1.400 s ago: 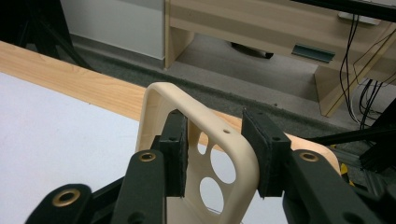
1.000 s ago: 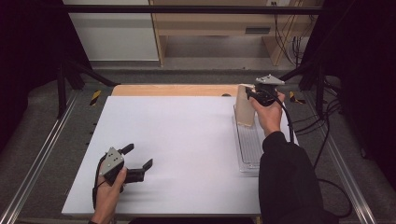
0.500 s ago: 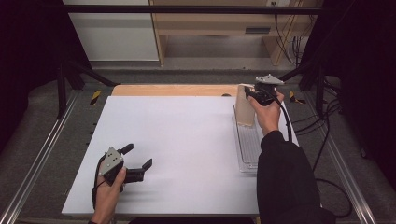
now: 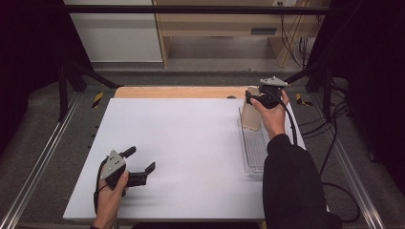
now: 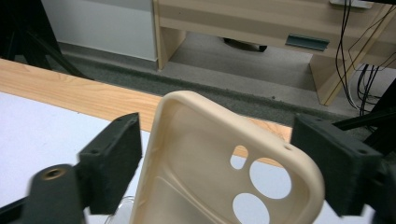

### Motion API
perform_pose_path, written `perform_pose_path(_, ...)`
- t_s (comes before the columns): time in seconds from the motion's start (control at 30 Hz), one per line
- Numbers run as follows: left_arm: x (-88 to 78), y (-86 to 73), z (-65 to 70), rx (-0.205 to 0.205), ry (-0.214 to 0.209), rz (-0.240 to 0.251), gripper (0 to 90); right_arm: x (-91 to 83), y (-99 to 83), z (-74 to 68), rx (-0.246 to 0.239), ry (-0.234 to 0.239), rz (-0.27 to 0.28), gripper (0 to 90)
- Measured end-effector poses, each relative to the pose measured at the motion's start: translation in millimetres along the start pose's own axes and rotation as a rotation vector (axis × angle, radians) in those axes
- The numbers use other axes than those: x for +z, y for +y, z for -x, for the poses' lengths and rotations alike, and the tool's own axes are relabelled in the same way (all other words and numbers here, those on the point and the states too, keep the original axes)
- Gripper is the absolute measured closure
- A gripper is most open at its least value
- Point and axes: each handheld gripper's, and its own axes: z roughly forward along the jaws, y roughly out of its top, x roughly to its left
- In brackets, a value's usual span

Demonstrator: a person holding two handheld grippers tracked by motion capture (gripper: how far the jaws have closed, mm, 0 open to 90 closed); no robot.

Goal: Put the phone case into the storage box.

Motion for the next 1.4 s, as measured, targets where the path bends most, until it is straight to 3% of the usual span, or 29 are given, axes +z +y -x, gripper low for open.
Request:
perform_pose_path(0.3, 0.0, 0.1, 0.0, 0.001, 0.000, 0.000, 4.2, -4.2, 3.6, 1.3, -0.017, -0.010, 0.049, 12.2)
perform_pose_path(0.47, 0.0, 0.3, 0.2, 0.002, -0.001, 0.000, 4.2, -6.6, 4.3, 0.3, -0.018, 0.000, 0.047, 12.1)
perform_pose_path(1.0, -1.1, 0.5, -1.2, 0.002, 0.002, 0.002, 3.7, -14.9, 5.2, -3.1, 0.016, 0.043, 0.002, 8.3)
perform_pose_path(1.4, -4.0, 1.5, -3.4, -0.003, 0.009, 0.011, 2.9, -17.6, 5.5, -6.8, 0.061, 0.089, -0.062, 7.0)
